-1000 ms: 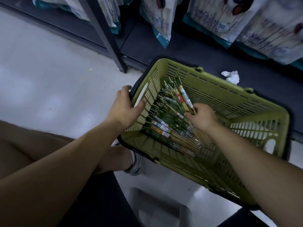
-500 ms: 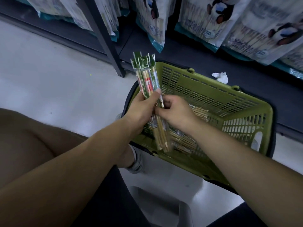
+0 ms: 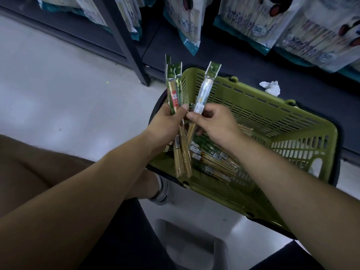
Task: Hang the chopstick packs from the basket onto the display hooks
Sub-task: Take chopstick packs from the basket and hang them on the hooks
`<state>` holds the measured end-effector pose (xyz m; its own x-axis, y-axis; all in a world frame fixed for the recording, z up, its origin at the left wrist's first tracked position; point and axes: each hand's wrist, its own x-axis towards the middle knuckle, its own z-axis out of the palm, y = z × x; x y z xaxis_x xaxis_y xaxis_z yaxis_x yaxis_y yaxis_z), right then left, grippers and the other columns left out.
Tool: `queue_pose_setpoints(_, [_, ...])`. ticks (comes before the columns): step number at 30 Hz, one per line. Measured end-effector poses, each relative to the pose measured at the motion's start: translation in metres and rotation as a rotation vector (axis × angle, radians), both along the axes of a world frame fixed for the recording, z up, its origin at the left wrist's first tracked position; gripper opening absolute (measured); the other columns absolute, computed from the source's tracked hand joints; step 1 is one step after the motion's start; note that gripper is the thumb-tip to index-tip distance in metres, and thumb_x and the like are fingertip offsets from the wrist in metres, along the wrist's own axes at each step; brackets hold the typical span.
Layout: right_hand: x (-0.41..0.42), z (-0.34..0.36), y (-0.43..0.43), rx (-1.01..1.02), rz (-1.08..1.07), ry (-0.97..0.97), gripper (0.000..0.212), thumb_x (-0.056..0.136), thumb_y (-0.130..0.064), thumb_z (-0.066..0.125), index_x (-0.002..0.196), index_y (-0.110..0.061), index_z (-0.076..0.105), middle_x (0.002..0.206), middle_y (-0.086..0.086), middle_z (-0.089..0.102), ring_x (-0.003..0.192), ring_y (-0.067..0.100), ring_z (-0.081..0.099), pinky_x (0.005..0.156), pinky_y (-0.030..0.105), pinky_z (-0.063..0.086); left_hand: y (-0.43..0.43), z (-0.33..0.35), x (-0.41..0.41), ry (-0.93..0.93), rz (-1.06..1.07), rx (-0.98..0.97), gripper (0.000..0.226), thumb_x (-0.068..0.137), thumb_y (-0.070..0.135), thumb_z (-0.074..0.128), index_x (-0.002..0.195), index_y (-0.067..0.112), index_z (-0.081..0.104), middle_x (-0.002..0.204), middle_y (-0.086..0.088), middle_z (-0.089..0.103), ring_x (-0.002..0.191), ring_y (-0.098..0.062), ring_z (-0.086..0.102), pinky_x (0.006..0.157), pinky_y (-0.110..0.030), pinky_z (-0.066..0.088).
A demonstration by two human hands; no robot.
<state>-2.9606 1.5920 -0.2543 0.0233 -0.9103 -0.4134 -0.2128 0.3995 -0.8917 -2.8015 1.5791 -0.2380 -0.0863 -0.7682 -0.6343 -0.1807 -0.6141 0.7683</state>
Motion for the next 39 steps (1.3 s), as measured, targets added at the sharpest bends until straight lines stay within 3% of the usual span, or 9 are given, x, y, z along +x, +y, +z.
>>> queue_pose_setpoints(5, [0.006, 0.01, -0.008, -0.063, -0.111, -0.024, 0.021, 0.084, -0.018, 0.083, 0.091, -0.009, 0.064, 0.073, 0.004, 0.072, 0.059, 0.011, 0.068, 0.05, 0.028, 0.056, -0.009, 0.008, 0.0, 0.235, 0.031, 0.112, 0.047, 0.105, 0.046, 0.052, 0.131, 0.006, 0.053, 0.098, -0.014, 0.075, 0.077, -0.027, 0.076, 0.07, -0.04, 0.062])
queue_pose_setpoints(10, [0.005, -0.001, -0.01, -0.18, -0.017, 0.08, 0.014, 0.096, -0.028, 0.069, 0.085, -0.021, 0.074, 0.078, -0.003, 0.072, 0.073, 0.01, 0.066, 0.068, 0.03, 0.055, -0.014, 0.011, 0.006, 0.064, -0.063, -0.066, 0.04, 0.105, 0.049, 0.05, 0.123, 0.013, 0.053, 0.087, -0.005, 0.069, 0.056, -0.011, 0.067, 0.05, -0.025, 0.054])
queue_pose_setpoints(12, [-0.005, -0.018, -0.01, -0.132, -0.017, 0.129, 0.012, 0.096, -0.03, 0.068, 0.085, -0.028, 0.072, 0.079, -0.008, 0.071, 0.073, 0.003, 0.065, 0.069, 0.023, 0.055, -0.017, 0.011, 0.01, 0.018, -0.022, -0.103, 0.038, 0.106, 0.048, 0.05, 0.121, 0.013, 0.053, 0.082, -0.003, 0.067, 0.055, -0.01, 0.063, 0.05, -0.024, 0.052])
queue_pose_setpoints(14, [-0.022, -0.047, -0.003, -0.004, 0.099, 0.309, 0.002, 0.096, -0.028, 0.069, 0.095, -0.028, 0.071, 0.089, -0.015, 0.07, 0.082, 0.002, 0.064, 0.083, 0.028, 0.056, -0.02, 0.012, 0.015, -0.013, 0.03, -0.131, 0.038, 0.105, 0.048, 0.054, 0.118, 0.012, 0.054, 0.079, -0.002, 0.064, 0.055, -0.011, 0.061, 0.051, -0.026, 0.053])
queue_pose_setpoints(17, [-0.045, -0.09, 0.024, 0.221, 0.25, 0.532, 0.033, 0.094, -0.029, 0.071, 0.125, -0.018, 0.065, 0.119, 0.002, 0.068, 0.101, 0.02, 0.066, 0.09, 0.046, 0.058, -0.022, 0.012, 0.021, -0.08, 0.002, -0.214, 0.036, 0.099, 0.046, 0.065, 0.111, 0.013, 0.055, 0.075, -0.001, 0.06, 0.055, -0.011, 0.058, 0.051, -0.026, 0.054])
queue_pose_setpoints(22, [-0.053, -0.126, 0.037, 0.284, 0.374, 0.792, 0.066, 0.089, -0.043, 0.075, 0.146, -0.024, 0.048, 0.149, 0.012, 0.049, 0.127, 0.034, 0.054, 0.097, 0.045, 0.054, -0.021, 0.007, 0.022, -0.054, -0.058, -0.244, 0.027, 0.094, 0.034, 0.075, 0.094, 0.019, 0.052, 0.067, 0.0, 0.055, 0.051, -0.018, 0.059, 0.05, -0.032, 0.055])
queue_pose_setpoints(27, [-0.047, -0.142, 0.03, 0.212, 0.43, 0.951, 0.048, 0.087, -0.042, 0.077, 0.124, -0.016, 0.06, 0.123, 0.011, 0.062, 0.109, 0.032, 0.06, 0.076, 0.035, 0.052, -0.025, 0.003, 0.023, 0.028, 0.002, -0.184, 0.028, 0.095, 0.03, 0.075, 0.097, 0.015, 0.052, 0.069, -0.006, 0.054, 0.054, -0.022, 0.058, 0.054, -0.032, 0.056])
queue_pose_setpoints(33, [-0.047, -0.147, 0.032, 0.21, 0.483, 1.009, 0.042, 0.093, -0.035, 0.071, 0.128, -0.015, 0.06, 0.131, 0.013, 0.057, 0.122, 0.032, 0.053, 0.087, 0.038, 0.054, -0.026, 0.0, 0.025, 0.058, 0.035, -0.165, 0.029, 0.094, 0.031, 0.076, 0.1, 0.015, 0.053, 0.068, -0.008, 0.057, 0.055, -0.023, 0.06, 0.055, -0.032, 0.057])
queue_pose_setpoints(39, [-0.05, -0.143, 0.029, 0.209, 0.527, 1.045, 0.032, 0.092, -0.029, 0.071, 0.12, -0.015, 0.063, 0.109, 0.009, 0.068, 0.098, 0.029, 0.065, 0.072, 0.032, 0.052, -0.025, -0.001, 0.024, 0.061, 0.034, -0.155, 0.028, 0.094, 0.03, 0.076, 0.099, 0.014, 0.053, 0.067, -0.006, 0.057, 0.057, -0.024, 0.06, 0.059, -0.034, 0.058])
